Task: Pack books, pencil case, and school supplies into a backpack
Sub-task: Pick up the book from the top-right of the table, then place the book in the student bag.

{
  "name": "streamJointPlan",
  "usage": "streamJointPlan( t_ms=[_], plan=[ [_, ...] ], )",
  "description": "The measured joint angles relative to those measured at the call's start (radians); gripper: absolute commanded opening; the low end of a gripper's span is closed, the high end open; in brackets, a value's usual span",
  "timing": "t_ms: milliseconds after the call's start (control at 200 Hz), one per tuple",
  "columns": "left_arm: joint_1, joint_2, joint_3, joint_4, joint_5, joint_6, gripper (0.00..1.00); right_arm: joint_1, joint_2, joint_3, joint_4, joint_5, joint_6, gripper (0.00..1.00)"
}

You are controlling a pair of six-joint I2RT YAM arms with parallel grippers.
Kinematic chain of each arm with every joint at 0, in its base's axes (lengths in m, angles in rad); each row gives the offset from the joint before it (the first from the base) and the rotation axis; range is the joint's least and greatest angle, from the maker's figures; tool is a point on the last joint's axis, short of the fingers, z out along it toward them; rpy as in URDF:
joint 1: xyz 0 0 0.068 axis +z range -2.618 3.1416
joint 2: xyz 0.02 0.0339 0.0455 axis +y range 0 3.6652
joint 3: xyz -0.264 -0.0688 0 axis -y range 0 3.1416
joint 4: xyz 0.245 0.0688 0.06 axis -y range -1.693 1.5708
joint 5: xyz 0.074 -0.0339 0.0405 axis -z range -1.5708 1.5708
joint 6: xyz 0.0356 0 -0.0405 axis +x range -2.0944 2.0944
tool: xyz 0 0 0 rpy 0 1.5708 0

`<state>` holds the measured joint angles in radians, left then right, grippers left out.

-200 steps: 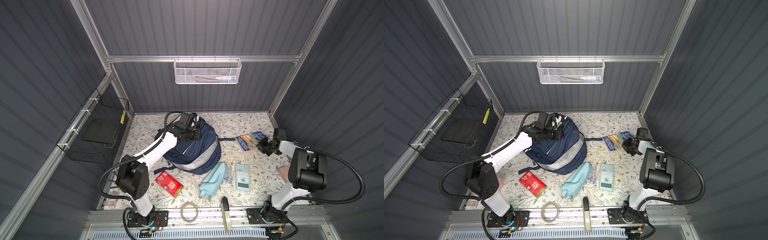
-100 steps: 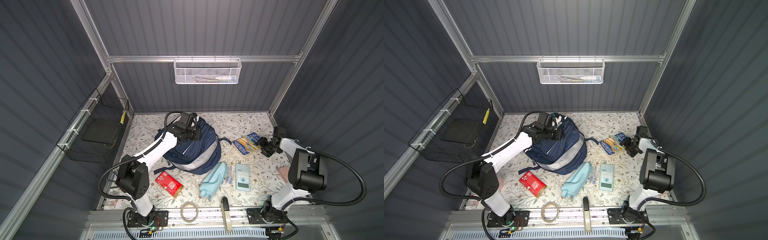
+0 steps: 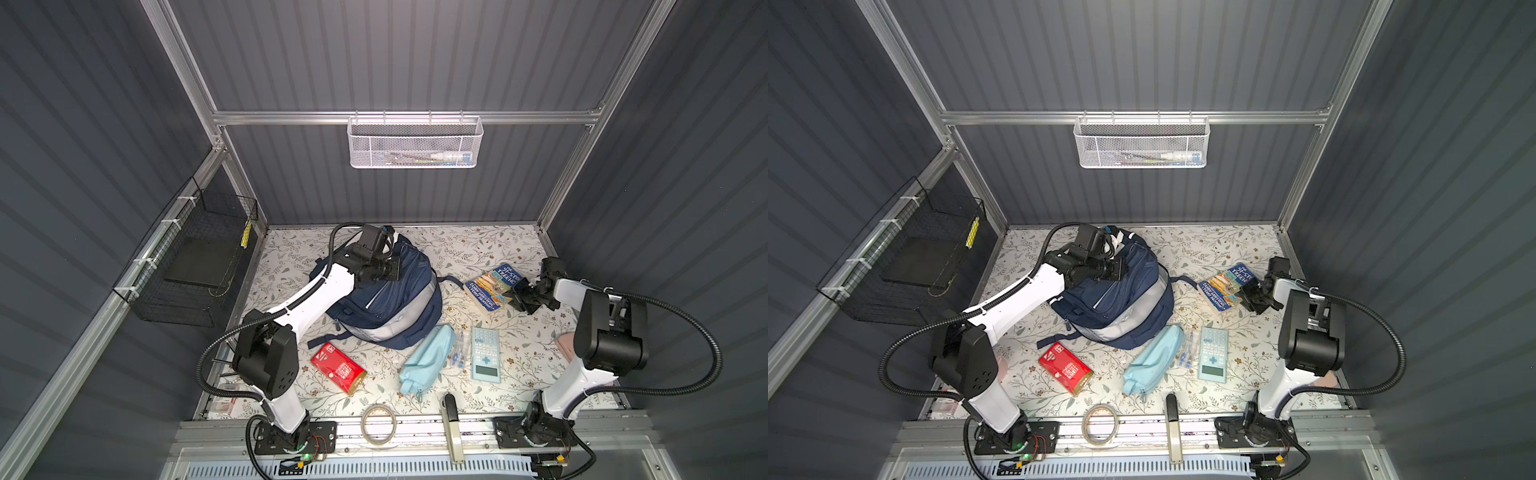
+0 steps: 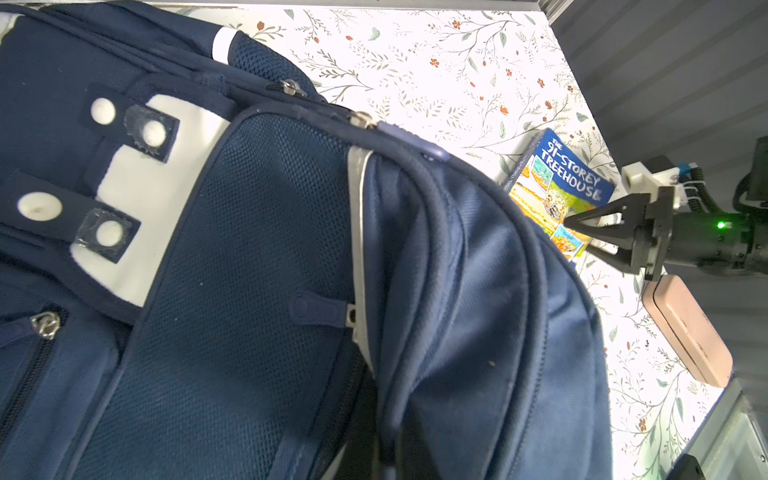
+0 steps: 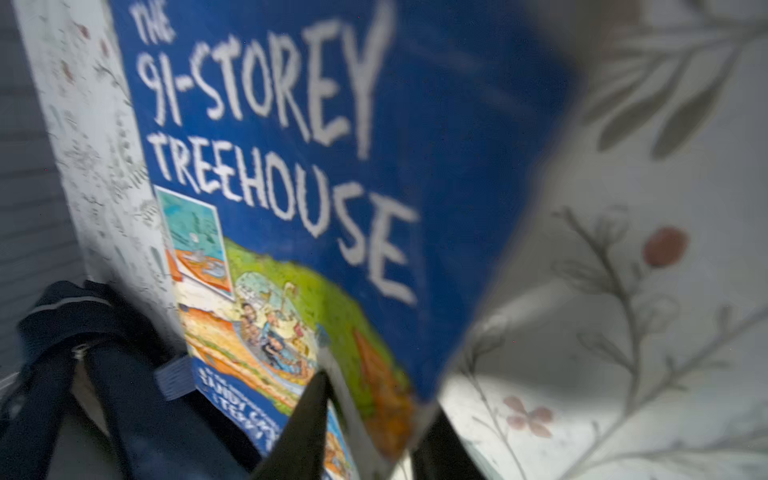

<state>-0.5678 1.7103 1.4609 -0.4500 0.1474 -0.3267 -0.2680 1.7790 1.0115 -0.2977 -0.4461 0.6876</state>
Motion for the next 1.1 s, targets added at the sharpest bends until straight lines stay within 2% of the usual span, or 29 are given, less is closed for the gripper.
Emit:
streamJointPlan(
  t_ms=[120,295,645,806,941,1096],
  plan=[
    [0.000,0.000,0.000,0.000,0.000,0.000,0.00,-0.002,-0.006,0.000,0.003,-0.001,-0.020,0.02],
    [0.000,0.000,0.000,0.000,0.000,0.000,0.00,-0.004,-0.040,-0.012,0.010,-0.024,-0.034,0.00],
    [0.006,0.000,0.005,-0.008,0.013,0.001,0.00,-0.005,-0.355,-0.035,-0.058,-0.057,-0.107,0.00],
    [0.026,0.011,0.077,-0.072,0.023,0.012,0.00,0.010,-0.488,-0.035,-0.131,-0.090,-0.140,0.00],
    [0.033,0.047,0.188,-0.156,0.026,0.036,0.00,0.109,-0.601,-0.035,-0.195,-0.093,-0.139,0.00],
    [0.038,0.092,0.307,-0.245,0.017,0.070,0.00,0.335,-0.717,-0.104,-0.156,-0.110,-0.045,0.00]
  ],
)
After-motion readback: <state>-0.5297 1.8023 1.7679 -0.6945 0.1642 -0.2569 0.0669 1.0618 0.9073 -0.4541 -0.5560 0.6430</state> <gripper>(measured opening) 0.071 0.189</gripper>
